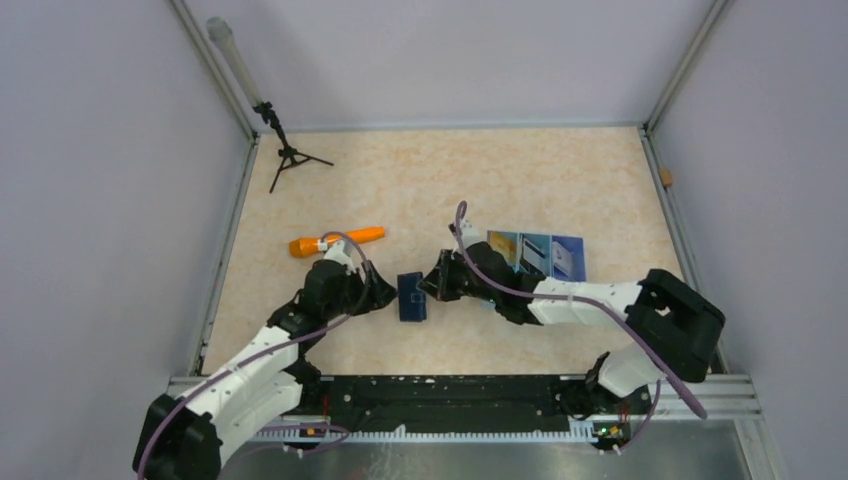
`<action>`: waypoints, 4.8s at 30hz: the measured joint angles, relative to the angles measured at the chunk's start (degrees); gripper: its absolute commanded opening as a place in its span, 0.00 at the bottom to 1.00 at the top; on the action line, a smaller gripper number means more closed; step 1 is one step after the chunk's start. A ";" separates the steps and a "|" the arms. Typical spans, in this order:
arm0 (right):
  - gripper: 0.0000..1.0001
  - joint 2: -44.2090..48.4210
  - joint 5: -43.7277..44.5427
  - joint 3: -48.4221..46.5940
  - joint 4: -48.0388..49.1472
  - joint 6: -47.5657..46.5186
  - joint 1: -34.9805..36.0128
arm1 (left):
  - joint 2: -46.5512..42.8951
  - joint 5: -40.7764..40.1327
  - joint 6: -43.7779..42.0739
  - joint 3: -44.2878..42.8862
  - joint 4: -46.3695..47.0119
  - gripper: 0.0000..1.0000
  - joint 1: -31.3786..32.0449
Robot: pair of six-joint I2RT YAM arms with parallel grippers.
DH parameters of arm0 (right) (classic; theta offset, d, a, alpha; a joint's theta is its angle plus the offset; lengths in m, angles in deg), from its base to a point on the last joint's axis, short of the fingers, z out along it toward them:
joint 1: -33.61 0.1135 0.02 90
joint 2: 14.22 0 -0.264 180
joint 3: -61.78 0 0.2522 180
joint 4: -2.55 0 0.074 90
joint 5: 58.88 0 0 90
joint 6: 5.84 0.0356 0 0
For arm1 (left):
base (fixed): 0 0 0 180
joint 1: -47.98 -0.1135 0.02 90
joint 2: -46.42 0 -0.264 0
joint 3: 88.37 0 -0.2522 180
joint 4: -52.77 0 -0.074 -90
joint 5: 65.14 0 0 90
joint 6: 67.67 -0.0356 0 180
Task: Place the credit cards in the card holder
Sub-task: Pick up the card holder from the center of the board, then open the card holder at the center of the board.
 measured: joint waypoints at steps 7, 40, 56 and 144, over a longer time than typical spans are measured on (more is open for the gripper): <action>0.00 14.64 -0.76 -0.09 -2.38 -4.28 -1.60 | -12.96 5.57 -0.68 -6.29 -6.27 0.96 -3.06; 0.75 26.77 -18.32 -3.28 -8.70 -12.09 -7.17 | -14.51 37.24 -2.51 -14.62 -3.39 0.00 -3.61; 0.00 20.96 -30.62 -6.38 -10.25 -18.60 -6.62 | -13.70 42.84 -3.56 -15.37 -3.87 0.19 -3.61; 0.46 18.27 -28.63 -5.68 0.24 -14.64 -0.68 | -11.15 39.47 -15.93 -24.98 -13.90 0.00 -10.03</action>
